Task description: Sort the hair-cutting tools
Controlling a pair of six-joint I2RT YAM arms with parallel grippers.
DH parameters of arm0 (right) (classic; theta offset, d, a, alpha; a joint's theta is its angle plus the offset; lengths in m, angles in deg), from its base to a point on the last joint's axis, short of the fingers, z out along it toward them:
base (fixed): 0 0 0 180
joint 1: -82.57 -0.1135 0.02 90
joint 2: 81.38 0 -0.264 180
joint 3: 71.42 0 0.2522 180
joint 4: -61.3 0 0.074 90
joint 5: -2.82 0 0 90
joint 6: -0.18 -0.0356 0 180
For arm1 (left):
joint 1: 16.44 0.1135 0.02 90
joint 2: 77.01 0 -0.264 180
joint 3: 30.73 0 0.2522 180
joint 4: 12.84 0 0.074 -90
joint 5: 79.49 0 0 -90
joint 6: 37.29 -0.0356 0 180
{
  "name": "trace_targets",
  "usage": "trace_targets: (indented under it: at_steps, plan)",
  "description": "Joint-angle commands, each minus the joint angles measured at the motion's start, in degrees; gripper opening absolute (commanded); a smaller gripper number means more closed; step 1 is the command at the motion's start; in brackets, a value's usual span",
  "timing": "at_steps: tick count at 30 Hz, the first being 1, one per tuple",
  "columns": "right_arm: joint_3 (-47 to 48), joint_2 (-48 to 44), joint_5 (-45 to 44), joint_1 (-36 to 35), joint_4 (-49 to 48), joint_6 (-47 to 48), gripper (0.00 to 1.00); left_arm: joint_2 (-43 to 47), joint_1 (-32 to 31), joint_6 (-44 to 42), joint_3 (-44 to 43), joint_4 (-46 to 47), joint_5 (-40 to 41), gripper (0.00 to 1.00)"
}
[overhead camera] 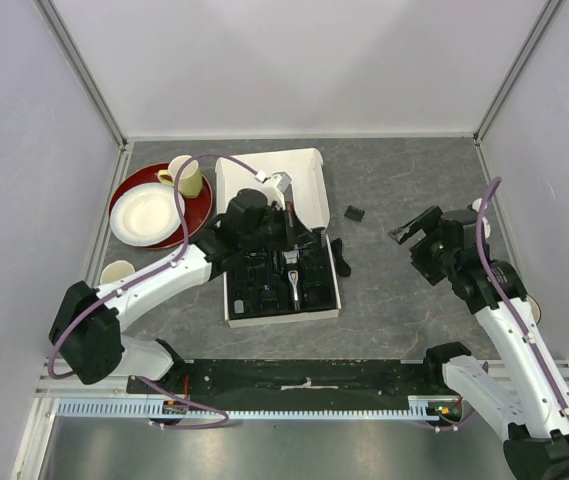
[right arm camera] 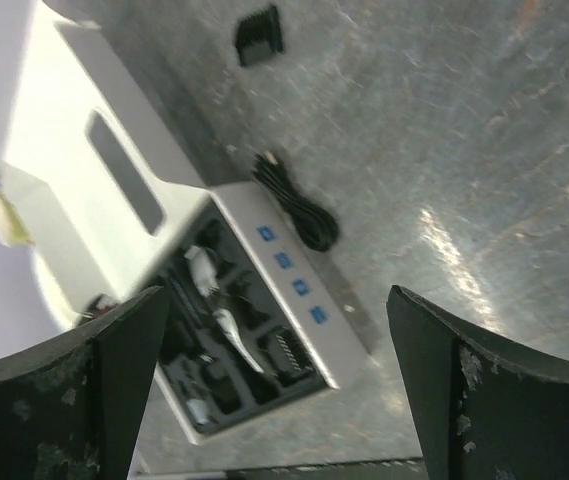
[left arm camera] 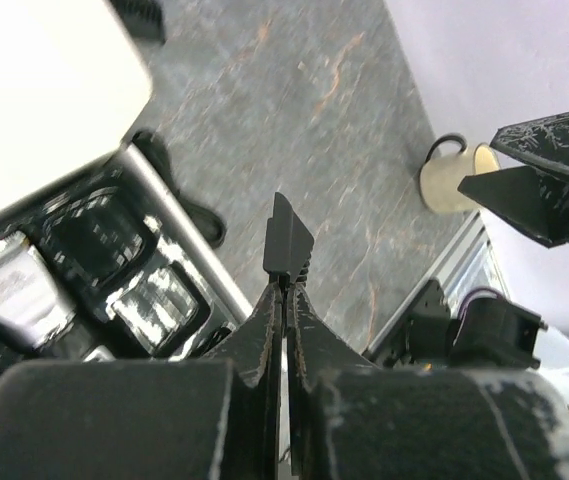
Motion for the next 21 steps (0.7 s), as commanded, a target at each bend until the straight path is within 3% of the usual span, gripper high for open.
trace_targets:
  at_steps: [1,7,21]
  plan:
    - [-5.38,-0.53,4.76,-0.08,2.27,9.40,0.98,2.07,2.48,-0.38,1.77,-8.33,-9.12,0.02]
    - [-11.63,-0.71,9.34,-0.08,2.71,13.19,0.98,-0.02,3.89,1.02,3.53,-7.90,-10.44,0.02]
    - [-14.98,-0.18,8.03,-0.08,2.71,15.30,0.98,-11.19,5.73,2.96,5.20,-2.01,-16.24,0.02]
